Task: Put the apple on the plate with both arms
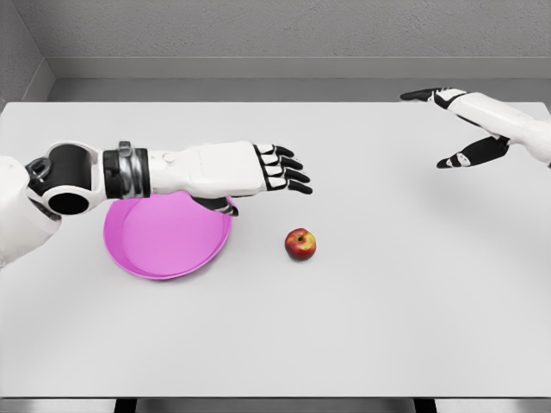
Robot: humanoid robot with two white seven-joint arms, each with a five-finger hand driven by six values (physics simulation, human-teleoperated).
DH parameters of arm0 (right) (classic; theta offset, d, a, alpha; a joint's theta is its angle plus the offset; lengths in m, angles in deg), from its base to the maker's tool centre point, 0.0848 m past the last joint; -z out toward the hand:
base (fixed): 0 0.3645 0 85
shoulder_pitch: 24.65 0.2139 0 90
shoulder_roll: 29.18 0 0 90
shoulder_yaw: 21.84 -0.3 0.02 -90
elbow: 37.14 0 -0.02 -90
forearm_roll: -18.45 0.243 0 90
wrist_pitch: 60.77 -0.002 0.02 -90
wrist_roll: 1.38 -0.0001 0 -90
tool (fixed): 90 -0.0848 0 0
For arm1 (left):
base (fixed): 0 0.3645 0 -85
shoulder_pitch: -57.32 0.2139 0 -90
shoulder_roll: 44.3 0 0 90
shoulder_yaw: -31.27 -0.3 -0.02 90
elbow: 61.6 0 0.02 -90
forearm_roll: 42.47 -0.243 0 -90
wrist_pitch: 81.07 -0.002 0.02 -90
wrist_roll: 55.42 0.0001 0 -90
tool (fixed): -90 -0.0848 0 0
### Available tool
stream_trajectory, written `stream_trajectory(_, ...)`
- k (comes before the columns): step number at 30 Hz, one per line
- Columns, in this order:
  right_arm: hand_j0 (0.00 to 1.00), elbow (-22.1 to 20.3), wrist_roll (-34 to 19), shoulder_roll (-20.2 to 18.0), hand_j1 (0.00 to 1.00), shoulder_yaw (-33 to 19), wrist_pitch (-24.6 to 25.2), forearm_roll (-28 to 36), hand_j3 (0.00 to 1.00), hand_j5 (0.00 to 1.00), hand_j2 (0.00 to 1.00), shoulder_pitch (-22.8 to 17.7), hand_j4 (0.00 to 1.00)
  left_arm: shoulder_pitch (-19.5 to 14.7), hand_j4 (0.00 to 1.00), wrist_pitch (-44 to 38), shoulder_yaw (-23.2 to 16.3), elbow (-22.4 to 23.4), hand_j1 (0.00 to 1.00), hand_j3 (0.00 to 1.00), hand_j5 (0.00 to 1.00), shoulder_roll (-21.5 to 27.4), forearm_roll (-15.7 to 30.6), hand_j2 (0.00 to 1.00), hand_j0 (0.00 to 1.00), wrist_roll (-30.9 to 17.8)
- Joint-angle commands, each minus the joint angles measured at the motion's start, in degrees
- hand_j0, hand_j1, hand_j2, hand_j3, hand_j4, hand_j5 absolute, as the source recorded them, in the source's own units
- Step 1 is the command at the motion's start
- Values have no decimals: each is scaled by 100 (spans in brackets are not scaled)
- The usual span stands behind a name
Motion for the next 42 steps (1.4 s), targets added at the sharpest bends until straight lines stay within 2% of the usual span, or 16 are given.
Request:
stream_trajectory(1,100,-19,2,-1,100,-21,15,36,100,100,100,0,100,0,100,-8,-263,7,100,100,100,-356,22,100,100,-555)
stream_trajectory(7,100,-19,2,8,100,-4,15,36,100,100,100,0,100,-18,100,-8,-263,16,100,100,100,-497,31,100,100,-555)
stream_trajectory(10,100,-19,2,52,100,14,15,19,100,100,100,17,100,-18,100,-8,-263,490,100,100,100,-848,31,100,100,-546)
stream_trajectory(12,100,-19,2,43,100,23,15,19,100,100,100,18,100,-18,100,-8,-263,684,100,100,100,-884,22,100,100,-546)
stream_trajectory(20,100,-45,2,52,100,23,15,19,100,100,100,35,100,-18,100,-8,-526,693,100,100,100,-892,13,100,100,-555)
stream_trajectory(26,100,-63,2,69,100,32,15,19,100,100,100,44,100,-18,96,-8,-526,719,96,96,96,-892,4,96,96,-564)
stream_trajectory(30,100,-71,2,139,100,49,15,19,100,100,100,44,100,-18,96,-8,-526,1211,96,96,96,-1191,-268,96,96,-564)
stream_trajectory(38,100,-89,2,157,100,67,15,19,100,100,100,70,100,-18,93,-8,-535,1229,93,93,93,-1262,-268,93,93,-555)
stream_trajectory(42,100,-89,2,157,100,76,15,28,100,100,100,79,100,-53,92,-8,-693,1378,92,92,92,-1314,-295,92,92,-555)
